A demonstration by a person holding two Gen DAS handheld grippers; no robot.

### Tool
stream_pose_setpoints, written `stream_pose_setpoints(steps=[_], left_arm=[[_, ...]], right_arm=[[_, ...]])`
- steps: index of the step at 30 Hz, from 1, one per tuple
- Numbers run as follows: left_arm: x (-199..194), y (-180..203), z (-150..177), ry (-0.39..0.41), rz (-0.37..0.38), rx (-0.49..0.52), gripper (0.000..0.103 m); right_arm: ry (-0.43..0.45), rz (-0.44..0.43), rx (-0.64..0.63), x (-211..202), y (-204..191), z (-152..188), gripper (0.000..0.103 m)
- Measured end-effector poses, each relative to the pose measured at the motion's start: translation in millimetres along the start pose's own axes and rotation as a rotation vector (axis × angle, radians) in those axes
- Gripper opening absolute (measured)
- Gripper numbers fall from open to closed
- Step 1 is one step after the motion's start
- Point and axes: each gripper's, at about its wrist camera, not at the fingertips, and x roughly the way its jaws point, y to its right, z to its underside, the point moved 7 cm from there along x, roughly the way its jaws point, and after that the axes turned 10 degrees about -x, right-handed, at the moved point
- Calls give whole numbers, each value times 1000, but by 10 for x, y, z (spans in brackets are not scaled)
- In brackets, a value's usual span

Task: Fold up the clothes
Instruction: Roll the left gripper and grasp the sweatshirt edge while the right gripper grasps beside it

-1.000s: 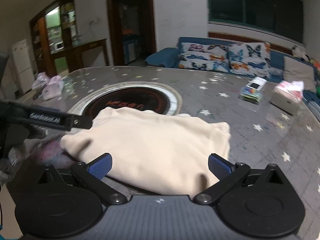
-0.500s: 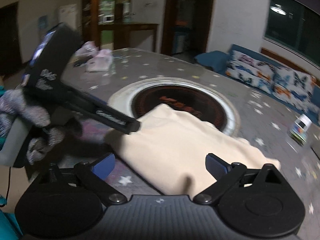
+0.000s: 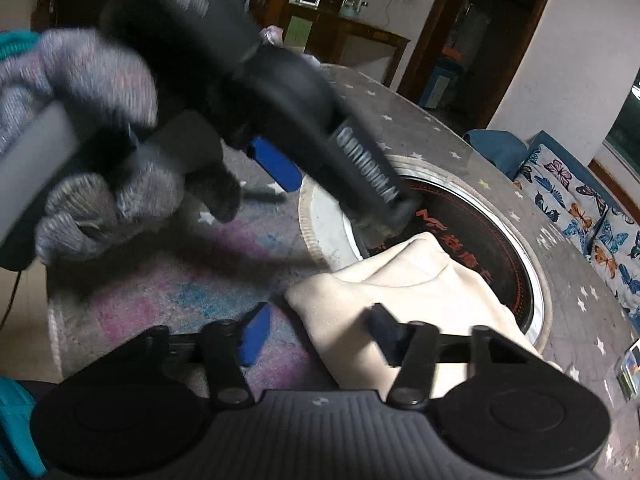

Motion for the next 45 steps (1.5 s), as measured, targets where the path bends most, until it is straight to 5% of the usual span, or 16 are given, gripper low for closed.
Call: stream_pose_setpoints(steps=[4, 7, 14, 17, 21, 37, 45], left_arm=[[43, 8, 2, -39, 52, -95, 92], [103, -15, 2, -78, 92, -213, 93], [234, 93, 51, -138, 182, -362, 87], [284, 136, 79, -156, 219, -412, 72], [396, 144, 154, -195, 255, -465, 21], [398, 189, 187, -161, 226, -365, 15], [394, 244, 177, -143, 199, -315, 15]], right_arm=[[9, -1, 61, -9, 77, 2, 17], [47, -31, 153, -108, 237, 8, 8], [107, -75, 249, -316, 368, 60, 6], [124, -90, 264, -384, 377, 90, 6], [146, -110, 284, -474, 390, 128, 6], [28, 202, 605, -840, 1455, 1230, 37], [-22, 242, 807, -607, 1927, 1811, 48]])
